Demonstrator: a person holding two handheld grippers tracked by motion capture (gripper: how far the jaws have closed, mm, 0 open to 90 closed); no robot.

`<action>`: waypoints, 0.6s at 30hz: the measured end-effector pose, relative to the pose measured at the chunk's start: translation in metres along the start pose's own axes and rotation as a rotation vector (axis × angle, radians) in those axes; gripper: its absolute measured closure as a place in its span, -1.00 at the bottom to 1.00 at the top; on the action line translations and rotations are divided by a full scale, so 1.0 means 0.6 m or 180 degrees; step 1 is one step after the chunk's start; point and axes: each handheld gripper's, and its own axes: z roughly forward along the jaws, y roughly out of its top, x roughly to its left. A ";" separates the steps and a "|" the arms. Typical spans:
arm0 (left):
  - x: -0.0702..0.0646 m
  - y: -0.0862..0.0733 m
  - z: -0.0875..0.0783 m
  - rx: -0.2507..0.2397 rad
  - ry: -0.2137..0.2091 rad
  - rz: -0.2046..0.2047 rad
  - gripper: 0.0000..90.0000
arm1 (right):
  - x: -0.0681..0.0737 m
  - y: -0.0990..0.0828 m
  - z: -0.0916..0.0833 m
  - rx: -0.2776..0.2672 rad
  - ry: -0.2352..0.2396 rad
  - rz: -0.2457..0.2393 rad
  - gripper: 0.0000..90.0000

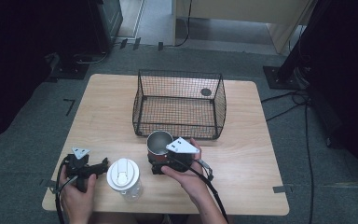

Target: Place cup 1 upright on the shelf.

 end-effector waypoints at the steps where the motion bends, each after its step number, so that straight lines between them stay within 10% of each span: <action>1: 0.000 0.000 0.000 0.0000 0.0000 0.0000 -1.00 | 0.000 0.000 0.000 0.0000 0.0000 0.0000 -1.00; 18: 0.000 0.001 0.001 0.0001 0.0006 -0.0006 -1.00 | 0.005 -0.003 0.032 -0.0051 -0.0228 -0.0179 -0.86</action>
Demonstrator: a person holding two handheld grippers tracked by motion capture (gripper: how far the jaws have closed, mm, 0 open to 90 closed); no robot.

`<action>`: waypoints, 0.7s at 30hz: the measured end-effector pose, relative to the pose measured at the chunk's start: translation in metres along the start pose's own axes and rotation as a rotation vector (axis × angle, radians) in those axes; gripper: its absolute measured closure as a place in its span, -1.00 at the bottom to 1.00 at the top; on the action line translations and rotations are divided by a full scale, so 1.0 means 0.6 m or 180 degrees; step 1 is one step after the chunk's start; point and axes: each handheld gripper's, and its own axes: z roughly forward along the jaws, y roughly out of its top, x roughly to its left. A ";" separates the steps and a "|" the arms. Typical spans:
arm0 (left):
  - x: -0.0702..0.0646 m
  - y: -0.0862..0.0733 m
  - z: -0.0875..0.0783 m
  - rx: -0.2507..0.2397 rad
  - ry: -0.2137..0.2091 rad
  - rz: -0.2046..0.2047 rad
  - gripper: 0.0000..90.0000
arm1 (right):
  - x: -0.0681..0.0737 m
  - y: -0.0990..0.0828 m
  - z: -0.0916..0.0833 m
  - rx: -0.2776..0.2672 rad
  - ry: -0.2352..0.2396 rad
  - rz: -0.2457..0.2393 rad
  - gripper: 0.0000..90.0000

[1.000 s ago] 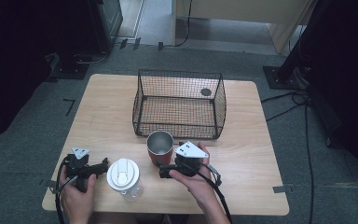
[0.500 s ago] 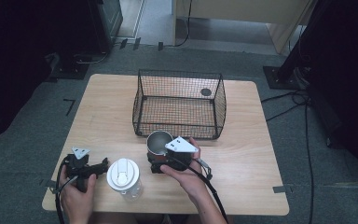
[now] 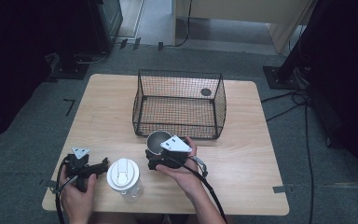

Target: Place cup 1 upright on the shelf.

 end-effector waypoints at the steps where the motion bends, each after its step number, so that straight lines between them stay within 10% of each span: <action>1: 0.000 0.000 0.000 0.0000 0.0000 0.0000 -1.00 | 0.000 0.000 0.000 0.0000 0.0000 0.0000 -0.86; 21: 0.000 0.000 0.000 0.0001 0.0000 0.0001 -1.00 | -0.014 0.027 -0.035 -0.0152 -0.0091 -0.0070 -0.83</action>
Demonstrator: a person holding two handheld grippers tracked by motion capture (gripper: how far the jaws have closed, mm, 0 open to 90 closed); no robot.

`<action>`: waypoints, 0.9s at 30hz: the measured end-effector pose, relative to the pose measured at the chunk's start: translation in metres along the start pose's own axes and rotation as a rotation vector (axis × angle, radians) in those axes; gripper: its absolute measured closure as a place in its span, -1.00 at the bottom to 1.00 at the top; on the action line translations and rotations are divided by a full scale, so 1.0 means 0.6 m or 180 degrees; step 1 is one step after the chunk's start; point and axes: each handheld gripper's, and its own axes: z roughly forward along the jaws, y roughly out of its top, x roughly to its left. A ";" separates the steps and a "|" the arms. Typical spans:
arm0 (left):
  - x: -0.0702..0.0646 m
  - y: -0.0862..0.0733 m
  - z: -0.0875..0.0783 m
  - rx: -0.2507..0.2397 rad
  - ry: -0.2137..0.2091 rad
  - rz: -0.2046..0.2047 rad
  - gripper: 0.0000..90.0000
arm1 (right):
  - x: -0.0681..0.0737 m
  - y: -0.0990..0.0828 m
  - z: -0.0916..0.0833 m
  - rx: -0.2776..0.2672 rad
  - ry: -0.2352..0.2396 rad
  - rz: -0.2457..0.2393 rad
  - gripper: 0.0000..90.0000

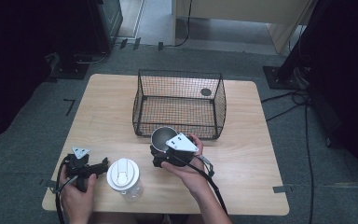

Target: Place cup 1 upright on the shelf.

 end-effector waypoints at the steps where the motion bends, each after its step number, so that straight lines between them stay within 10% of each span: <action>1: 0.000 0.000 0.000 -0.0001 0.0000 0.0000 -1.00 | -0.003 0.008 -0.007 -0.0035 -0.0006 -0.0007 -0.83; 27: 0.000 0.000 0.000 0.0000 0.0000 -0.0003 -1.00 | -0.048 0.078 -0.041 -0.0473 -0.0259 0.0008 -0.83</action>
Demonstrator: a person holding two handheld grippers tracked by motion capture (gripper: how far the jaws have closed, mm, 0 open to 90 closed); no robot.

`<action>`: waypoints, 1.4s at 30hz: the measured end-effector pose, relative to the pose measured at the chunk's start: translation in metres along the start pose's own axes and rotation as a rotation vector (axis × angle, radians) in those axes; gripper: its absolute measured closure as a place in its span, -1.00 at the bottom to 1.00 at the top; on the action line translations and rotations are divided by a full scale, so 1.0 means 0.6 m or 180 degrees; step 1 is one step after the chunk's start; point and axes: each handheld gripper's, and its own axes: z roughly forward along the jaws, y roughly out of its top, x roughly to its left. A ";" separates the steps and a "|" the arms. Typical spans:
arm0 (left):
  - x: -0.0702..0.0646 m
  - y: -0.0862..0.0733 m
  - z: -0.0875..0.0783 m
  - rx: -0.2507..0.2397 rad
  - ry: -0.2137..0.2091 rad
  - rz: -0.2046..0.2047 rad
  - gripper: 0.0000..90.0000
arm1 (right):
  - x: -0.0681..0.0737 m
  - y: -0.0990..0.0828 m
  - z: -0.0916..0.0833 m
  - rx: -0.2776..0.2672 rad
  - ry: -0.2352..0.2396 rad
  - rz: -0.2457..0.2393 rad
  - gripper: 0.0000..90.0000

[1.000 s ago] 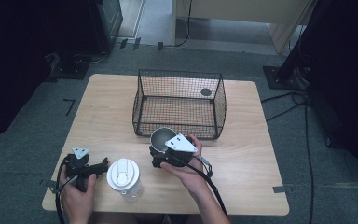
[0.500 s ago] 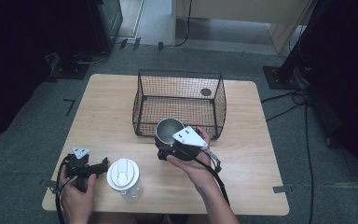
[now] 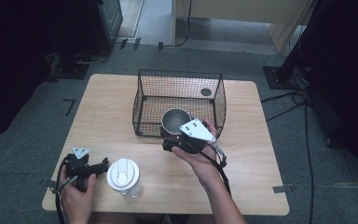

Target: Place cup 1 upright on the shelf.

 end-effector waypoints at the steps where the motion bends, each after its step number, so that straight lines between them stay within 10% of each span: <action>1: 0.000 0.000 0.000 0.0001 0.0000 0.0000 -1.00 | -0.003 0.003 0.000 -0.0028 -0.0020 -0.0004 -0.83; 42: 0.000 0.000 0.000 -0.0008 0.0001 -0.0007 -1.00 | -0.105 0.057 0.092 -0.0719 -0.0670 0.0007 -0.84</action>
